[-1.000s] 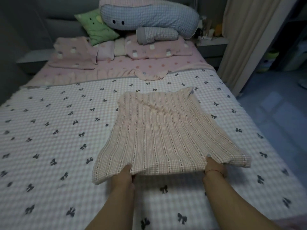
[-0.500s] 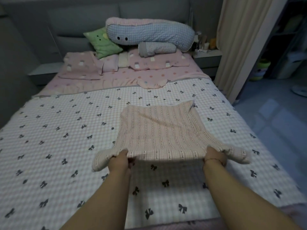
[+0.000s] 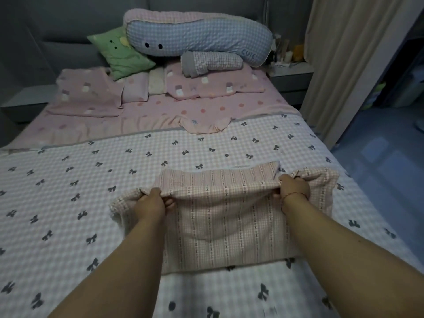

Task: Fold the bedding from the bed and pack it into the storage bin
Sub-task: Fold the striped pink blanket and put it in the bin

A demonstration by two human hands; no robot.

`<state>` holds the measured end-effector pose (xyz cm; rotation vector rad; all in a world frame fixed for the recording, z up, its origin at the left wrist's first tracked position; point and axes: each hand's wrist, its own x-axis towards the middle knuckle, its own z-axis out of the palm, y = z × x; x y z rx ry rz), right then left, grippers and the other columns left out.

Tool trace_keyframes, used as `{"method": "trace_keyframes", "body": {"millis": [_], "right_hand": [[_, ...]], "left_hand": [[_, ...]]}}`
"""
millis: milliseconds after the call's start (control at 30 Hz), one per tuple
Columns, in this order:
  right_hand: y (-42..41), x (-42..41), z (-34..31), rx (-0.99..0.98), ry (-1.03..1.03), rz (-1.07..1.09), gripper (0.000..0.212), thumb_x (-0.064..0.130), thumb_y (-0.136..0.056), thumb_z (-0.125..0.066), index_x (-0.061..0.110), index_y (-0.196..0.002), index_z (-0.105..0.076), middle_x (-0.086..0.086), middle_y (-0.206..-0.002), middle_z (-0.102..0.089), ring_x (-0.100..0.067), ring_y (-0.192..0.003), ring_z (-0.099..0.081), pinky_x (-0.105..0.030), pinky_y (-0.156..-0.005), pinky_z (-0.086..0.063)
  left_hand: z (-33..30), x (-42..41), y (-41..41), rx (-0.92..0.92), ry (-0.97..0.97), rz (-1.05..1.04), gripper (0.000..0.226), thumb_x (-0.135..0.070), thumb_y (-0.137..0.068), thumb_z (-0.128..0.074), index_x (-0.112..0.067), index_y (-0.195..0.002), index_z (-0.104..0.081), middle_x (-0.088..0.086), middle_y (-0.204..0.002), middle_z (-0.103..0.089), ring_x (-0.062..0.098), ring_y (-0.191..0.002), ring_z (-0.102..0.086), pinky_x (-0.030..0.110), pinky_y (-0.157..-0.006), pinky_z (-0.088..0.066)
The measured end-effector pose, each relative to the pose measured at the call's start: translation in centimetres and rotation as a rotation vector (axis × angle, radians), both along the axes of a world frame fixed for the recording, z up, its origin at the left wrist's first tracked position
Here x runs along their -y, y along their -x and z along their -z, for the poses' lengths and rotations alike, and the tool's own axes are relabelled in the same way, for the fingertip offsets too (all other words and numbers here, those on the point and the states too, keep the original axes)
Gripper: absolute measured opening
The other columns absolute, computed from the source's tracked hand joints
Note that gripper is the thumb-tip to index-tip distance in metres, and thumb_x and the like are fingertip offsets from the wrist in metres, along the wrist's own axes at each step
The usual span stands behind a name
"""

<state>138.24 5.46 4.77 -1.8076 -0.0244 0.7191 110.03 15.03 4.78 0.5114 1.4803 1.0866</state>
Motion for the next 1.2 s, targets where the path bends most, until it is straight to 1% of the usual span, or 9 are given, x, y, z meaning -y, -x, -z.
{"method": "trace_keyframes", "body": {"millis": [133,233,300,400,500,567,800,1033,1200], "right_hand": [[-2.8,-6.7,1.8,-0.058,0.033,0.02,0.039,0.02,-0.088,-0.056,0.002,-0.122,-0.057,-0.01,-0.087,-0.061,-0.03,-0.068,-0.062,-0.041,-0.068,-0.06],[-4.9,-11.9,3.0,-0.06,-0.017,-0.02,0.043,0.021,-0.091,-0.054,0.004,-0.131,-0.051,-0.012,-0.1,-0.058,-0.032,-0.079,-0.059,-0.042,-0.074,-0.058],[-6.1,-14.8,4.5,0.039,0.036,-0.156,0.049,0.039,-0.093,-0.047,0.004,-0.127,-0.053,-0.014,-0.107,-0.059,-0.033,-0.087,-0.06,-0.04,-0.076,-0.053],[-6.0,-14.2,8.8,0.335,0.396,-0.506,0.058,0.051,-0.095,-0.036,0.014,-0.138,-0.043,-0.014,-0.136,-0.05,-0.033,-0.123,-0.048,-0.04,-0.1,-0.039],[-3.5,-9.2,15.0,0.468,0.772,-0.899,0.067,0.063,-0.091,-0.027,0.036,-0.15,-0.008,-0.001,-0.159,-0.009,-0.025,-0.147,-0.008,-0.052,-0.117,-0.01],[-2.2,-6.7,18.4,0.475,0.901,-1.034,0.071,0.07,-0.089,-0.018,0.042,-0.147,0.011,0.005,-0.159,0.015,-0.021,-0.146,0.014,-0.055,-0.116,0.005],[-0.1,-8.1,20.6,0.518,0.989,-1.024,0.078,0.074,-0.085,-0.006,0.034,-0.145,0.022,0.0,-0.156,0.025,-0.027,-0.144,0.023,-0.061,-0.112,0.013],[5.0,-8.0,21.0,0.718,0.832,-1.237,0.068,0.064,-0.092,-0.009,0.035,-0.147,0.019,0.006,-0.156,0.024,-0.019,-0.143,0.026,-0.053,-0.112,0.019],[7.4,-4.6,21.2,0.709,0.691,-1.111,0.061,0.054,-0.097,-0.021,0.037,-0.149,0.005,0.008,-0.159,0.01,-0.012,-0.146,0.015,-0.043,-0.117,0.012]], "left_hand": [[0.6,-6.3,-2.6,-0.088,-0.019,0.041,0.023,-0.014,-0.092,-0.051,-0.005,-0.071,-0.055,0.006,-0.048,-0.061,0.015,-0.039,-0.058,0.028,-0.049,-0.056],[1.6,-11.5,-4.4,-0.107,-0.068,0.056,0.021,-0.019,-0.093,-0.053,-0.005,-0.077,-0.056,0.01,-0.061,-0.064,0.018,-0.045,-0.061,0.028,-0.052,-0.055],[3.3,-14.8,-5.2,-0.145,-0.067,0.131,0.029,-0.028,-0.093,-0.05,-0.002,-0.095,-0.063,0.014,-0.08,-0.07,0.025,-0.064,-0.067,0.037,-0.07,-0.057],[7.3,-15.5,-5.5,-0.622,-0.119,0.476,0.055,-0.044,-0.095,-0.037,-0.006,-0.131,-0.053,0.016,-0.135,-0.054,0.032,-0.123,-0.051,0.046,-0.11,-0.035],[13.5,-10.9,-4.2,-1.118,0.04,0.927,0.08,-0.071,-0.082,-0.019,-0.029,-0.15,-0.022,0.011,-0.157,-0.022,0.033,-0.144,-0.019,0.055,-0.116,-0.013],[17.3,-7.9,-2.9,-1.249,0.213,1.094,0.074,-0.074,-0.086,-0.016,-0.041,-0.15,0.0,0.002,-0.161,0.004,0.031,-0.147,0.004,0.063,-0.113,-0.002],[19.7,-7.1,-3.6,-1.389,0.22,1.193,0.077,-0.073,-0.087,-0.013,-0.037,-0.149,0.015,0.004,-0.159,0.019,0.033,-0.145,0.017,0.064,-0.112,0.007],[20.3,-4.1,-8.1,-1.398,-0.057,1.545,0.071,-0.068,-0.091,-0.006,-0.034,-0.147,0.021,0.0,-0.157,0.026,0.033,-0.142,0.028,0.063,-0.111,0.014],[20.0,-2.1,-5.8,-1.366,-0.247,1.646,0.074,-0.07,-0.091,-0.015,-0.035,-0.15,0.012,-0.002,-0.16,0.015,0.026,-0.146,0.02,0.056,-0.115,0.011]]}}
